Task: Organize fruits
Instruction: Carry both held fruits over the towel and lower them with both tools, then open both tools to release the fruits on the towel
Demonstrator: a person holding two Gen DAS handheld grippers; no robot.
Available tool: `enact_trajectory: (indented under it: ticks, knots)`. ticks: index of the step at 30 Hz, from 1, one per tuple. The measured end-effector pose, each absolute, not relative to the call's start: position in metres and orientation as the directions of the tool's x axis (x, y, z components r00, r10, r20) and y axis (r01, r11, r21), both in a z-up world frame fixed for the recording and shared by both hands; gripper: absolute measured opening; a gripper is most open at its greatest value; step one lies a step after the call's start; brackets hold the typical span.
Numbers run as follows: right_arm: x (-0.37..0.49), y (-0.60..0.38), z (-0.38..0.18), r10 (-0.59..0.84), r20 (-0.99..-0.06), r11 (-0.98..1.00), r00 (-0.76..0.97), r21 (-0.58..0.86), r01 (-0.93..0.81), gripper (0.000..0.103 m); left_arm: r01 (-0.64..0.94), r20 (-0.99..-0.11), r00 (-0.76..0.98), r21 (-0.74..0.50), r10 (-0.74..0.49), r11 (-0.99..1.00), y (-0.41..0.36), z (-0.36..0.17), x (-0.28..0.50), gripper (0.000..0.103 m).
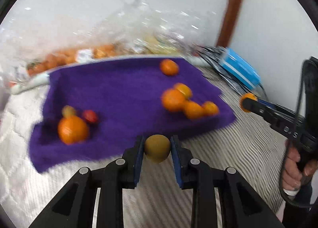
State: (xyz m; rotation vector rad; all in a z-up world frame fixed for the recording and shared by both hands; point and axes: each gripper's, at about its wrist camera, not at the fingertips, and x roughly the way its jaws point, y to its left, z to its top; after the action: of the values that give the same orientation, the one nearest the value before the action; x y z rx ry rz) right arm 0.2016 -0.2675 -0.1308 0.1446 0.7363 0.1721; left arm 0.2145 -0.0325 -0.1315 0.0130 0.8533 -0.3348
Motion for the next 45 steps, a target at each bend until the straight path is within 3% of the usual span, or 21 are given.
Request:
enact_trajectory:
  ticks: [14,22,37,42,45]
  knots:
    - [0.284,-0.237,-0.142,0.207,-0.686,0.978,0.698,0.150,-0.143,0.032,0.160,-0.749,0.631,-0.128,-0.202,0.979,-0.006,-0.134,0.282,0.026]
    - [0.290,-0.228,-0.158,0.175,-0.711,0.983,0.681,0.090,-0.159,0.032,0.149,-0.787,0.593,-0.102,-0.171,0.984,-0.012,-0.162,0.297,0.026]
    - [0.289,-0.221,-0.165,0.161,-0.717,0.984,0.678,0.062,-0.168,0.032,0.145,-0.780,0.605,-0.090,-0.160,0.985,-0.013,-0.163,0.295,0.028]
    - [0.279,-0.221,-0.152,0.183,-0.681,0.981,0.709,0.086,-0.171,0.059,0.144,-0.776,0.614,-0.069,-0.144,0.987,-0.015,-0.149,0.289,0.043]
    - [0.270,-0.217,-0.134,0.157,-0.668,0.986,0.728,0.065,-0.152,0.067,0.154,-0.754,0.633,-0.100,-0.176,0.983,-0.012,-0.130,0.279,0.049]
